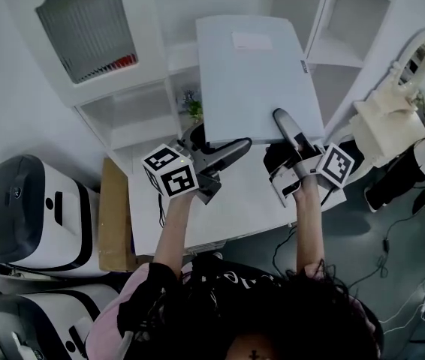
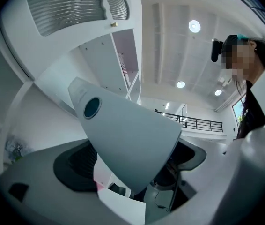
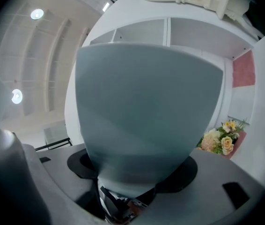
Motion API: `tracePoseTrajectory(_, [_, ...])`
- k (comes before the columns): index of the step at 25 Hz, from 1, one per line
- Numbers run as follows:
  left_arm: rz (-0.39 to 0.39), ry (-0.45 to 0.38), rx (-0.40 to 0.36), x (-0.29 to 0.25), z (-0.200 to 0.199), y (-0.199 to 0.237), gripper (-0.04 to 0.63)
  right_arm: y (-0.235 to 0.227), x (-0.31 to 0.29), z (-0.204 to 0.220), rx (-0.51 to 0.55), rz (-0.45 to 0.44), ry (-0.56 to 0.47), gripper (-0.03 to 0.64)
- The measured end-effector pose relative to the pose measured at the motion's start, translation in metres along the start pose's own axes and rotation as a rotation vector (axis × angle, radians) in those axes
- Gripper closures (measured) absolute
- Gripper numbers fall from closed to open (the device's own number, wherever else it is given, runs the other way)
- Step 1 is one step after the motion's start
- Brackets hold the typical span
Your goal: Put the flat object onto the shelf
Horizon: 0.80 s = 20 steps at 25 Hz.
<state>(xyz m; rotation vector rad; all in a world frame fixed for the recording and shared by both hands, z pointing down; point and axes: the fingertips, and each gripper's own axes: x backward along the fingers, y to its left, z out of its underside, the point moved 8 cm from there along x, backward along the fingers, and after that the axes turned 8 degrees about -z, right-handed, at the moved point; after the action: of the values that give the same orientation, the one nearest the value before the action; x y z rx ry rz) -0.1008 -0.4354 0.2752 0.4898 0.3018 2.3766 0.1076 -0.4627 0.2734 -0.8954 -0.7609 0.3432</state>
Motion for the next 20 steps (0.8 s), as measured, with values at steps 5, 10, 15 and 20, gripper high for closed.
tracePoseTrajectory(5, [-0.032, -0.031, 0.019, -0.017, -0.023, 0.026, 0.123, -0.012, -0.035, -0.015, -0.032, 0.003, 0.012, 0.31])
tracePoseTrajectory(10, [-0.062, -0.06, 0.059, -0.03, -0.032, 0.044, 0.123, -0.021, -0.058, -0.026, -0.048, 0.02, 0.019, 0.305])
tracePoseTrajectory(15, [-0.09, -0.079, 0.109, -0.054, -0.041, 0.062, 0.123, -0.031, -0.076, -0.046, -0.071, 0.048, 0.024, 0.299])
tracePoseTrajectory(20, [-0.103, -0.106, 0.128, -0.076, -0.048, 0.064, 0.123, -0.03, -0.083, -0.066, -0.059, 0.036, 0.015, 0.295])
